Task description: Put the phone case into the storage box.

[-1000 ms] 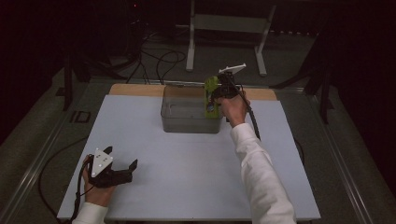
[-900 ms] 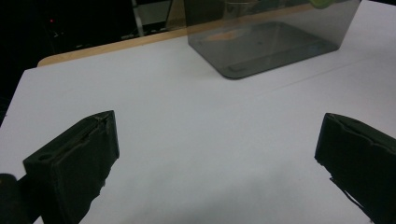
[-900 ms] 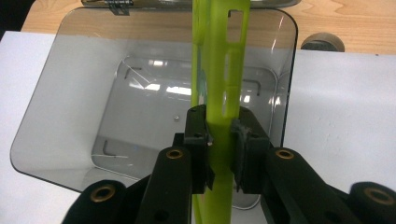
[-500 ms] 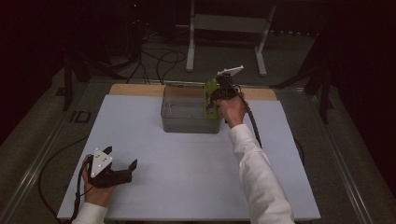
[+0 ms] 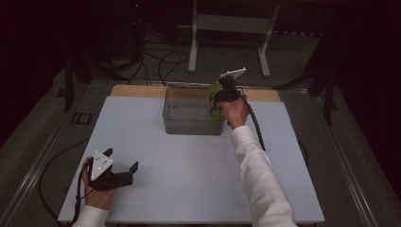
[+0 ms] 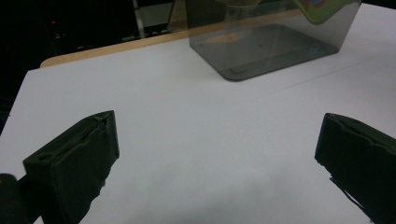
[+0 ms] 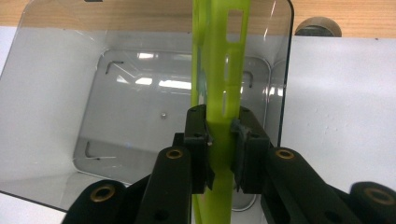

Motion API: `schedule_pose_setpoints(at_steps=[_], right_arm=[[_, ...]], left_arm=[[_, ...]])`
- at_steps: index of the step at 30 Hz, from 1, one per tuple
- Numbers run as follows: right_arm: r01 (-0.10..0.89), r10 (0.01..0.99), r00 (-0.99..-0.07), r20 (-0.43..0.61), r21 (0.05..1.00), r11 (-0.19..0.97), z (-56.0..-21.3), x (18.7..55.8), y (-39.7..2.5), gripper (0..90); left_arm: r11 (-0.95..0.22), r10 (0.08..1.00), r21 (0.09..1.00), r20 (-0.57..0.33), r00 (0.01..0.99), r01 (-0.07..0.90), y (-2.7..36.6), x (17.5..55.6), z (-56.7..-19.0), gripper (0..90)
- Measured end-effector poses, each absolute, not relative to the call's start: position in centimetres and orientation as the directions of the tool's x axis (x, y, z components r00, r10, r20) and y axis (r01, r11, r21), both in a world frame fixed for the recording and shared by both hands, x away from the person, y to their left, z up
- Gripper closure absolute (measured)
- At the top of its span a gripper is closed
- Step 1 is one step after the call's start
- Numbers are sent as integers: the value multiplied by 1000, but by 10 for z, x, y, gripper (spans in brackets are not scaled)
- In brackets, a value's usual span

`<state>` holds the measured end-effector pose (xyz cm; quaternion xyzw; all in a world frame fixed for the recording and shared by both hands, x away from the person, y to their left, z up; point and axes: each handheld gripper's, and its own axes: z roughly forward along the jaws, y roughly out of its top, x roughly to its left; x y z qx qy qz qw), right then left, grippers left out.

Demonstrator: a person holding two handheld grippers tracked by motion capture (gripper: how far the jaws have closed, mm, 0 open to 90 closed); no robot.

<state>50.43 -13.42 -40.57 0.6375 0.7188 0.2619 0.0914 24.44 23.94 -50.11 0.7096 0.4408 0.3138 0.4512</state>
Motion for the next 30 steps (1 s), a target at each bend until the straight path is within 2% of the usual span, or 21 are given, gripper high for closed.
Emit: schedule_pose_setpoints(at_steps=[30], right_arm=[[898,976,-153,152,433,74,-429,514,-129,779]], left_arm=[[-205,908,917,48,416,342,240,245,-501,0]])
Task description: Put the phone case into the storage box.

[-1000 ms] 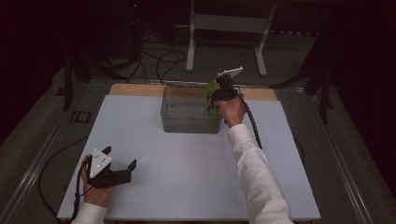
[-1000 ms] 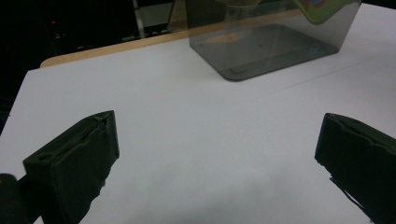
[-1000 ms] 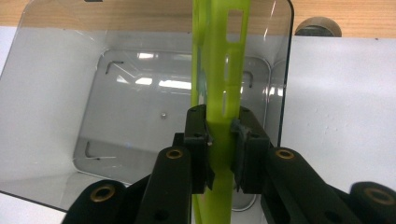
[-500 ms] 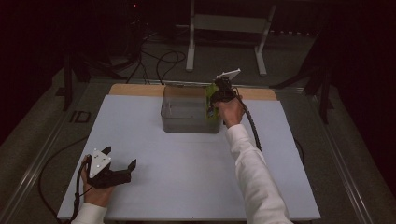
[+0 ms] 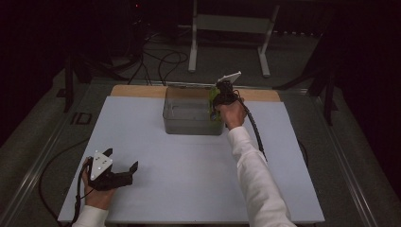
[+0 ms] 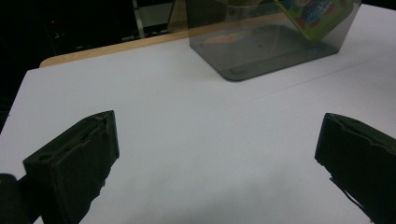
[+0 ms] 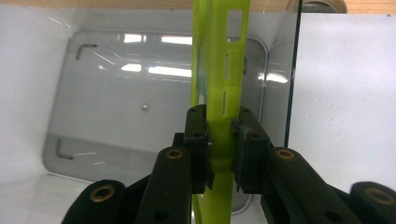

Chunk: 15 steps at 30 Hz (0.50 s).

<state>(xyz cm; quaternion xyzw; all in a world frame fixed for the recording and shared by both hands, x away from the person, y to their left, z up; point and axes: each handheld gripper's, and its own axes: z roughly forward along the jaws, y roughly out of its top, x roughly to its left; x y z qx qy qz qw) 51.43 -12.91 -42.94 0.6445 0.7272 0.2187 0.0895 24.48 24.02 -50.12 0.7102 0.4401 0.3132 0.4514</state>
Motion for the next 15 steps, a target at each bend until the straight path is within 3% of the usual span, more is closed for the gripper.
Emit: schedule_pose_setpoints(at_steps=[15], right_arm=[[911,977,-146,154,407,72,-438,519,-127,779]], left_arm=[[-203,908,917,45,416,344,240,245,-501,0]])
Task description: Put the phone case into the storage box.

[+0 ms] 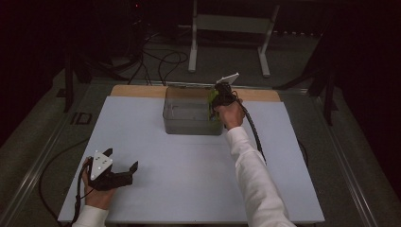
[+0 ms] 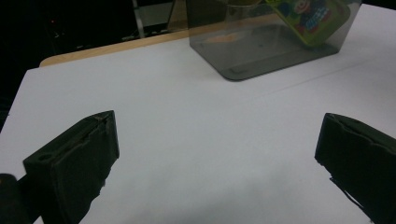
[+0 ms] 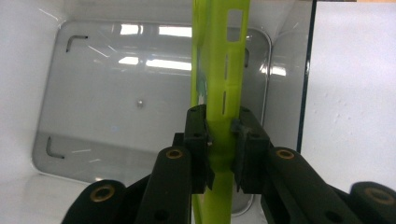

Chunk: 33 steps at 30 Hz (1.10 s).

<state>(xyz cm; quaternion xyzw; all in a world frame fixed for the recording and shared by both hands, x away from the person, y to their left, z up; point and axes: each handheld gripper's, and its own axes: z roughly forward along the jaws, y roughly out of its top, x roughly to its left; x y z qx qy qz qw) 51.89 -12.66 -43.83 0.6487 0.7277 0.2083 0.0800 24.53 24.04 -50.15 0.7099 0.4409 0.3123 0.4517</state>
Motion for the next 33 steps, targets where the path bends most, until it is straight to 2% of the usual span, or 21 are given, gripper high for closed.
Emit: schedule_pose_setpoints(at_steps=[10,23,33], right_arm=[[908,979,-110,170,417,30,-442,522,-129,777],[921,983,-105,152,387,39,-439,522,-126,778],[917,984,-85,159,400,14,-444,527,-129,776]], left_arm=[[-202,908,917,44,417,344,240,245,-502,0],[-200,908,917,41,417,345,240,246,-502,0],[-203,907,916,43,418,346,240,246,-502,0]])
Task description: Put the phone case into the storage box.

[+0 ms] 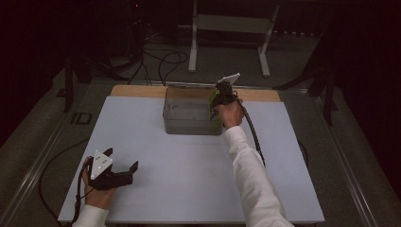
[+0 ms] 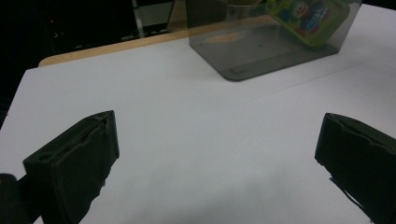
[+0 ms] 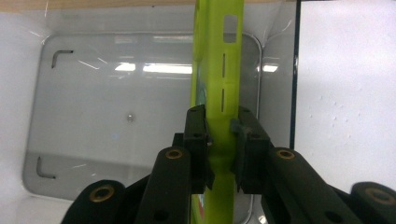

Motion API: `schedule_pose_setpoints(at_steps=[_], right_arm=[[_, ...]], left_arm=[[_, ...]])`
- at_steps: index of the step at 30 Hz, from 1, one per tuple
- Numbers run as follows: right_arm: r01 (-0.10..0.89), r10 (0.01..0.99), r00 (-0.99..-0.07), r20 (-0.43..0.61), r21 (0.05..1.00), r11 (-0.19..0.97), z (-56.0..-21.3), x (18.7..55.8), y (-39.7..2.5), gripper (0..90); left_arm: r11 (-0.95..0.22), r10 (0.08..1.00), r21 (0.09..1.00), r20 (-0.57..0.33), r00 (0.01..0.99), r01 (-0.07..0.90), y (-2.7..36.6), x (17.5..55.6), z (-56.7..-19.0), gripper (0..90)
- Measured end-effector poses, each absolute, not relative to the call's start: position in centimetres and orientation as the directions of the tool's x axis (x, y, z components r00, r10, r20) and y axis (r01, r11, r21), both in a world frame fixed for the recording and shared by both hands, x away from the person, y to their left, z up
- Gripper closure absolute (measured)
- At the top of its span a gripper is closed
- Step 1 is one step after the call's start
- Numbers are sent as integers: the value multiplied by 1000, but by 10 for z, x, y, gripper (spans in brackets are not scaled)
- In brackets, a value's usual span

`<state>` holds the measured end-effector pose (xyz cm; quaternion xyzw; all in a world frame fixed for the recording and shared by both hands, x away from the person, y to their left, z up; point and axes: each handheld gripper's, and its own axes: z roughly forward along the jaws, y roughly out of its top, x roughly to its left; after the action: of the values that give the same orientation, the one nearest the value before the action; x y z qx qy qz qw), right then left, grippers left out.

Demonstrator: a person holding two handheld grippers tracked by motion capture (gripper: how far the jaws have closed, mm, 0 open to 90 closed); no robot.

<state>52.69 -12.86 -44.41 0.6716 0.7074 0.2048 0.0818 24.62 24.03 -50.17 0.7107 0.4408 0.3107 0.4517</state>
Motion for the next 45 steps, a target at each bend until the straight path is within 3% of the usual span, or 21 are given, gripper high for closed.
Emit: schedule_pose_setpoints(at_steps=[45], right_arm=[[913,995,-52,81,407,14,-450,531,-117,771]], left_arm=[[-207,905,915,44,424,346,239,246,-503,0]])
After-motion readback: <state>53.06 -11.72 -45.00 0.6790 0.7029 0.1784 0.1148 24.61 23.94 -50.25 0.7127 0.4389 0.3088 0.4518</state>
